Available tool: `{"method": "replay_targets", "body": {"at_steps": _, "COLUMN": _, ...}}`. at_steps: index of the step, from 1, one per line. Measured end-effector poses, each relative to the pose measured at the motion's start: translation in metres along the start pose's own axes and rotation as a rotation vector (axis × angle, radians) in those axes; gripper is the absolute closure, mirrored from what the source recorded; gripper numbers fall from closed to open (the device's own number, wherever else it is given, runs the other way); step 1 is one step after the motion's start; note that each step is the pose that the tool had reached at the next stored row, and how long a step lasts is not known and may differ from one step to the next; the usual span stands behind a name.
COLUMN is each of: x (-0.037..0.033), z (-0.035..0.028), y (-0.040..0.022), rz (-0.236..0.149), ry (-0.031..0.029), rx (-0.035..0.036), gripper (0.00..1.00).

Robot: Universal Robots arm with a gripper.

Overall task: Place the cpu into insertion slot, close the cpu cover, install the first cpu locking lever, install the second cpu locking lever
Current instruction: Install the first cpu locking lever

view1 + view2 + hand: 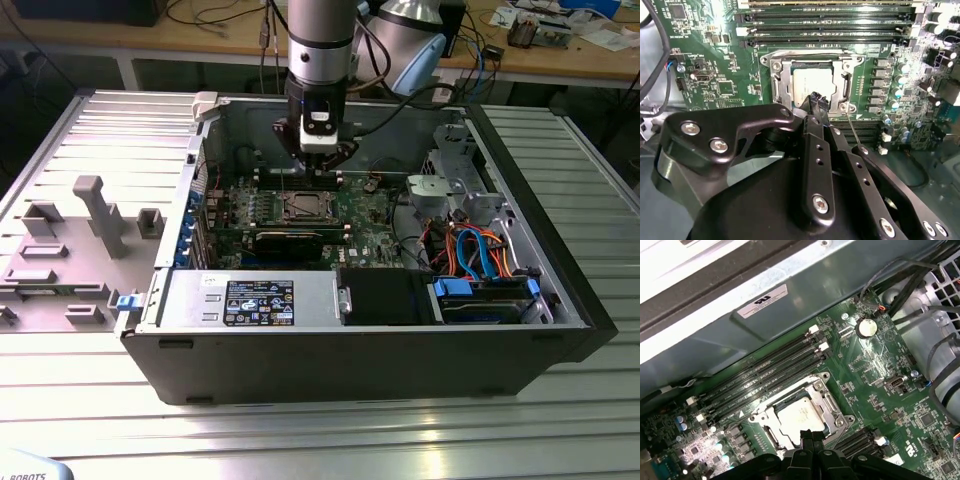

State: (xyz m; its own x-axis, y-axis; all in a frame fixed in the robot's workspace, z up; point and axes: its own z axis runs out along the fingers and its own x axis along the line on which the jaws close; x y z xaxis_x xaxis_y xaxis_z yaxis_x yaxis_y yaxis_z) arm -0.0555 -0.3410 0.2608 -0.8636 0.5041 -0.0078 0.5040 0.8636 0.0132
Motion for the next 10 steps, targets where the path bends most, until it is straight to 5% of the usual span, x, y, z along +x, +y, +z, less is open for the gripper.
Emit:
{"method": "replay_targets", "body": {"at_steps": 3, "x": 0.0006, "z": -0.0035, "y": -0.0004, "rz": -0.029, "ry": -0.0045, "rx": -0.0033, "gripper": 0.89}}
{"method": "replay_targets", "body": {"at_steps": 7, "x": 0.0007, "z": -0.0036, "y": -0.0004, "rz": -0.186, "ry": -0.0023, "rx": -0.0048, "gripper": 0.89}}
{"method": "replay_targets", "body": {"at_steps": 10, "x": 0.0012, "z": -0.0036, "y": -0.0008, "rz": -0.226, "ry": -0.0017, "rx": -0.0051, "gripper": 0.89}}
